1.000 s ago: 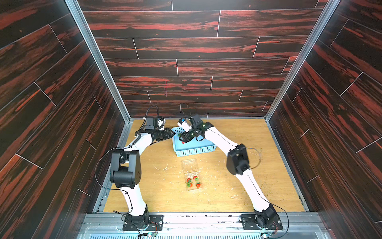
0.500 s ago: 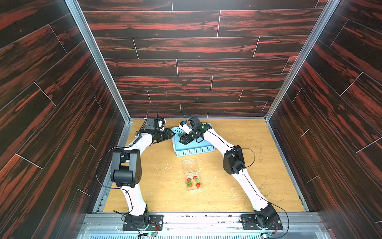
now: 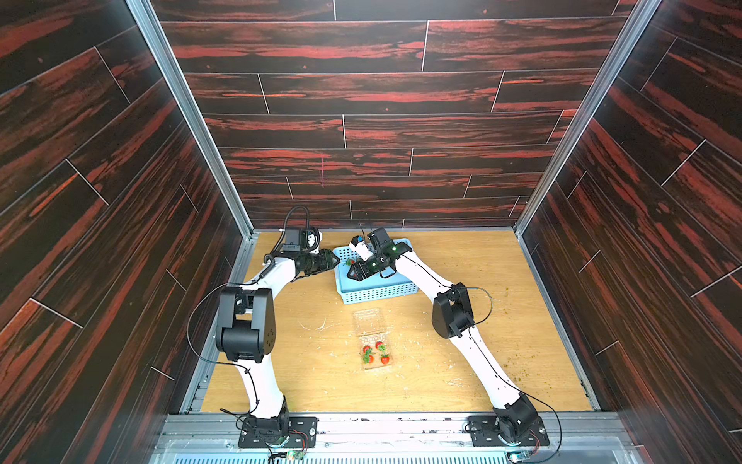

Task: Pack strawberries into containers
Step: Pick up the basket from the center of the board.

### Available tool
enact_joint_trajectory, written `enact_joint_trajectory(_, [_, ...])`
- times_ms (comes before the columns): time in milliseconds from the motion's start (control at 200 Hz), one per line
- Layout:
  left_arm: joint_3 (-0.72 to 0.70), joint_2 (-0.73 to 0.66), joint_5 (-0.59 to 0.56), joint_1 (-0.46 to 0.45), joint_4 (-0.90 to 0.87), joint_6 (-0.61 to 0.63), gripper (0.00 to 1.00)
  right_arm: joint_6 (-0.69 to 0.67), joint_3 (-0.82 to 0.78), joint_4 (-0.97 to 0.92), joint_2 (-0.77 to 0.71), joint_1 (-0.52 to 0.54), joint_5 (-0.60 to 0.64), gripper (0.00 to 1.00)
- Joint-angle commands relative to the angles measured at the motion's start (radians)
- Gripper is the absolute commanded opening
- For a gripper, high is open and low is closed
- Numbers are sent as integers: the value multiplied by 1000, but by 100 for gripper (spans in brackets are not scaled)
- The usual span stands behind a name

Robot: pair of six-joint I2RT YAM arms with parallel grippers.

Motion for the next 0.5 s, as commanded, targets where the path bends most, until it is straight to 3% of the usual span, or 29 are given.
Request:
enact_joint_trajectory(0, [23,21,20,6,3,8,51,30,12,-37,55,10,-36,68])
enact_joint_trajectory(246, [23,55,10,6,16,-2,45,-59,15,-113,70,49,187,65])
enact_joint_trajectory(496, [44,108,22,3,43,-40,34,-94,16,-151,62,63,327,54])
